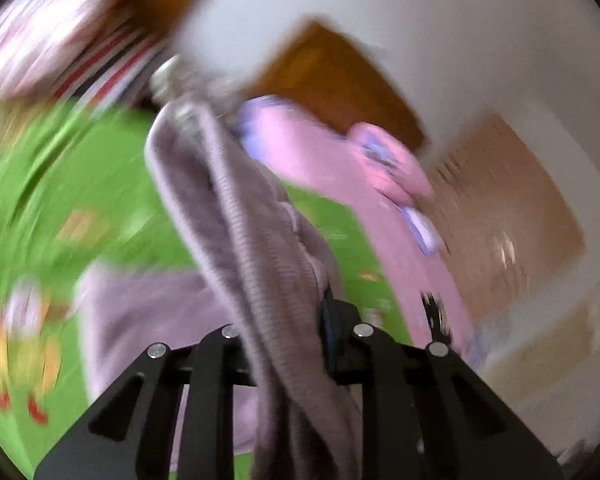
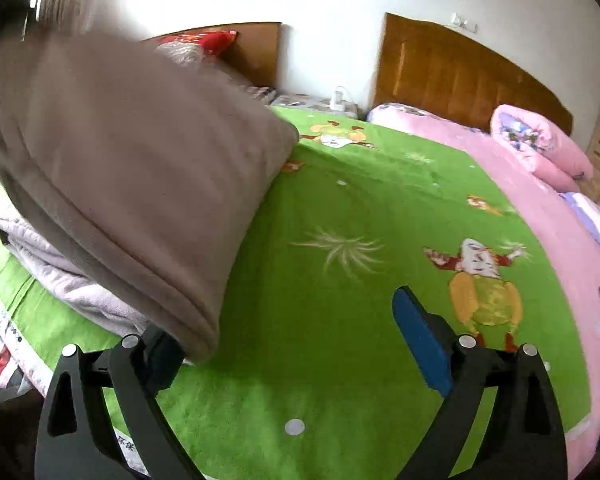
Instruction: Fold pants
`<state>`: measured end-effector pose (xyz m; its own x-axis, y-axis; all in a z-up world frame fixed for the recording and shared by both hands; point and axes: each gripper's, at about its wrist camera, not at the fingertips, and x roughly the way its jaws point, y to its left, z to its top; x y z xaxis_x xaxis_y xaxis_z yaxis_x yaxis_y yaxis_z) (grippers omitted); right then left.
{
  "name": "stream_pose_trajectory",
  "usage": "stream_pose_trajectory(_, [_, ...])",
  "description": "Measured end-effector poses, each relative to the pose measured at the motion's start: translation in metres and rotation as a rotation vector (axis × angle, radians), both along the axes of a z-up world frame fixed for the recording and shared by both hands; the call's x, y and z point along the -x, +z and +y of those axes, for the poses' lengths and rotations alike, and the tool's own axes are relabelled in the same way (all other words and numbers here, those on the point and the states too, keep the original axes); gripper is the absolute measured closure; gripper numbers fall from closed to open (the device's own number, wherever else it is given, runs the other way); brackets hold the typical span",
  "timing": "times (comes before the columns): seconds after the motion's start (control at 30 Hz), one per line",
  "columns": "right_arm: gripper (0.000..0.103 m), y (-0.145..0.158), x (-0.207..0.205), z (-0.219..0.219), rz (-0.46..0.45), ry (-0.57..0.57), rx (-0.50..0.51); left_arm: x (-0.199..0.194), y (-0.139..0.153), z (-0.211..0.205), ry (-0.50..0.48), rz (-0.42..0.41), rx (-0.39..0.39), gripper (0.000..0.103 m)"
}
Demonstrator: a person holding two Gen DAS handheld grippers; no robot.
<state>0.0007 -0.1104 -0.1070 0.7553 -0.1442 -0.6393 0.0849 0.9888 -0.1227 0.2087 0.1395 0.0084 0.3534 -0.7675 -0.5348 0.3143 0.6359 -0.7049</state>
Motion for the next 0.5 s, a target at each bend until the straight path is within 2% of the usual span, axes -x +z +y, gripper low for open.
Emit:
stream_pose_trajectory(0.07, [0.013,-0.007,-0.005,0.002,0.031,0.011,0.016,-0.003,-0.069,0.025,0.061,0.146,0.028,0.083])
stream_pose_trajectory(0.1, [0.013,-0.012,-0.007,0.001,0.047,0.011,0.016,0.002,-0.1,0.028,0.072,0.187,0.038,0.083])
stream_pose_trajectory(0.13, [0.012,-0.013,-0.007,-0.001,0.045,0.01,0.0,0.007,-0.114,0.03,0.082,0.183,0.058,0.083])
stream_pose_trajectory(0.17, [0.012,-0.013,-0.007,-0.002,0.05,0.012,-0.01,0.01,-0.119,0.034,0.089,0.171,0.123,0.083])
stream_pose_trajectory(0.2, [0.012,-0.011,-0.008,-0.001,0.053,0.013,-0.007,0.009,-0.117,0.036,0.089,0.164,0.149,0.083])
stream_pose_trajectory(0.3, [0.012,-0.007,-0.008,-0.001,0.043,0.006,-0.003,0.011,-0.086,0.022,0.056,0.07,0.125,0.083])
stream_pose_trajectory(0.4, [0.012,-0.004,-0.003,-0.01,0.023,-0.019,-0.07,0.018,-0.062,0.013,0.02,-0.01,0.133,0.083])
stream_pose_trajectory(0.43, [0.012,-0.007,-0.004,-0.011,0.033,-0.02,-0.082,0.016,-0.068,0.014,0.02,-0.003,0.129,0.083])
stream_pose_trajectory(0.5, [0.011,-0.018,-0.006,-0.015,0.069,-0.019,-0.127,0.011,-0.095,0.021,0.035,0.062,0.094,0.082])
